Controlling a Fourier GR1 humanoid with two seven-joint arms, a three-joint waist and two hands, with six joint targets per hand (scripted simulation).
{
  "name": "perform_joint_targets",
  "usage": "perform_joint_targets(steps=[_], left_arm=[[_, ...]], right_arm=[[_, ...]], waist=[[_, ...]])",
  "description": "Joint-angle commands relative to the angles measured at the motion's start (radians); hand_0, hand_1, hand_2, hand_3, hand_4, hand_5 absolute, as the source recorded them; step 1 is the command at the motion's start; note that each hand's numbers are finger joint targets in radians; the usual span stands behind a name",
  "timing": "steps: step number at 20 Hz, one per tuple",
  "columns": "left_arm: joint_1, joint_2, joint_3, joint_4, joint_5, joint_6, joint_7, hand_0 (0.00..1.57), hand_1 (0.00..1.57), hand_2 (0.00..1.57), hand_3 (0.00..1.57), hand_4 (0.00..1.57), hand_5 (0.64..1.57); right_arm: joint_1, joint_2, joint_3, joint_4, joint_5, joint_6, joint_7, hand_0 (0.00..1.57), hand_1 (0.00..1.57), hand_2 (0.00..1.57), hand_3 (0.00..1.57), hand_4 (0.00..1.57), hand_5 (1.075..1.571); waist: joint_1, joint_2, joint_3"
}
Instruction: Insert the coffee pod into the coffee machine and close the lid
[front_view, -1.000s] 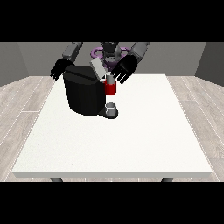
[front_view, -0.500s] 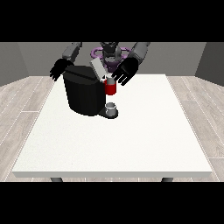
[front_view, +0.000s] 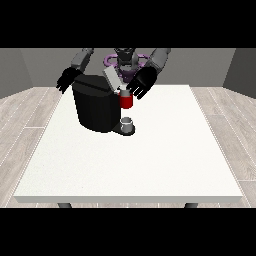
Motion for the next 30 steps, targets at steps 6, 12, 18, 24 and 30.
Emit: perform_joint_targets(steps=[6, 12, 18, 24, 30], left_arm=[[-0.004, 0.038, 0.005, 0.016, -0.023, 0.008, -0.036, 1.05, 1.05, 1.12, 0.96, 0.36, 1.571], [0.045, -0.001, -0.059, 0.01, -0.072, -0.011, -0.059, 0.57, 0.57, 0.81, 0.64, 0.24, 1.571], [0.02, 0.055, -0.043, 0.029, -0.087, -0.027, -0.062, 0.0, 0.0, 0.0, 0.0, 0.0, 1.571], [0.023, 0.017, -0.059, -0.001, -0.081, -0.102, -0.049, 0.0, 0.0, 0.0, 0.0, 0.0, 1.571], [0.045, 0.005, -0.037, -0.003, -0.088, -0.057, -0.02, 0.0, 0.0, 0.0, 0.0, 0.0, 1.571]], right_arm=[[-0.023, 0.029, 0.016, -0.031, 0.009, -0.035, 0.006, 0.0, 0.0, 0.0, 0.0, 0.46, 1.571], [0.017, 0.016, 0.013, -0.014, 0.017, -0.034, 0.027, 0.0, 0.0, 0.0, 0.0, 0.42, 1.571], [0.037, 0.017, 0.046, -0.054, 0.034, -0.022, 0.031, 0.0, 0.0, 0.0, 0.0, 0.34, 1.571], [0.065, 0.015, 0.026, 0.024, 0.033, -0.025, -0.038, 0.0, 0.0, 0.0, 0.0, 0.42, 1.571], [0.084, 0.018, 0.028, -0.002, -0.004, 0.016, -0.044, 0.0, 0.0, 0.0, 0.0, 0.38, 1.571]], waist=[[-0.004, 0.021, -0.0011], [0.006, -0.022, -0.0008], [-0.028, -0.004, -0.0009], [0.03, -0.069, -0.0006], [0.009, -0.085, -0.0007]])
